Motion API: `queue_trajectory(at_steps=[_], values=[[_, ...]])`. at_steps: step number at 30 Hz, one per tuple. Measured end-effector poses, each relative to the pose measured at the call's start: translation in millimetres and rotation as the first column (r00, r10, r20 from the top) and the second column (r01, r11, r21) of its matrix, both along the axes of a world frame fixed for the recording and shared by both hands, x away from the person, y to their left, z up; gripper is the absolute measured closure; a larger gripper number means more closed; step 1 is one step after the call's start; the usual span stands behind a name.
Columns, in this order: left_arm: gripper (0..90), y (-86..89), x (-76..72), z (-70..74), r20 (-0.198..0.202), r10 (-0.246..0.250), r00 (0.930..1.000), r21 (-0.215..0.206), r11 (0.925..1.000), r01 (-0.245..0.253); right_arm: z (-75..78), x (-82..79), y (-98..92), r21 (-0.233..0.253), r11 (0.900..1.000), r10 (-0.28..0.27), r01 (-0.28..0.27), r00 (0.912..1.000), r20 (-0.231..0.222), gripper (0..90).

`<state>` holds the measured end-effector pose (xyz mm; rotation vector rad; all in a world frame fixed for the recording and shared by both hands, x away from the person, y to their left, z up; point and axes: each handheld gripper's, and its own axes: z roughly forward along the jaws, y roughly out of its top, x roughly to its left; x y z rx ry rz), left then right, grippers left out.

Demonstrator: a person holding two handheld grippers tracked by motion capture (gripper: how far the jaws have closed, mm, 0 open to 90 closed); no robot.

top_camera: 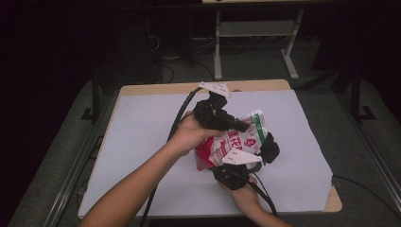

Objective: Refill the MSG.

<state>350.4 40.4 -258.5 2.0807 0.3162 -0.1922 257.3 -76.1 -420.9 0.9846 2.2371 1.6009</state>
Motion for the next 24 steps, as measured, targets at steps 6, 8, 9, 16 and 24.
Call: queue_trajectory(at_steps=[6,8,9,16,24], values=[[90.0,5.7,0.3,-0.8,-0.002,0.018,0.9998,-0.013,0.9998,-0.018,0.0,0.3,0.0,-0.004,1.000,0.000,0.000,1.0000,-0.001,90.0],[90.0,8.1,0.8,-1.1,0.001,0.023,0.9997,-0.020,0.9996,-0.022,-0.1,0.3,-0.3,-0.004,1.000,0.000,0.000,1.0000,-0.003,90.0],[90.0,8.9,0.7,-1.0,-0.005,0.026,0.9996,-0.023,0.9994,-0.026,-0.1,0.4,-0.4,-0.003,1.000,-0.001,0.001,1.0000,-0.002,90.0],[90.0,21.5,2.3,-0.3,0.005,0.050,0.9988,-0.034,0.9982,-0.049,-0.4,1.3,-1.3,-0.007,1.000,0.003,-0.003,1.0000,-0.001,90.0],[90.0,45.8,4.0,-2.9,0.003,0.099,0.9950,-0.064,0.9930,-0.099,-0.5,1.1,-2.2,-0.011,1.000,0.021,-0.021,0.9998,-0.001,90.0]])
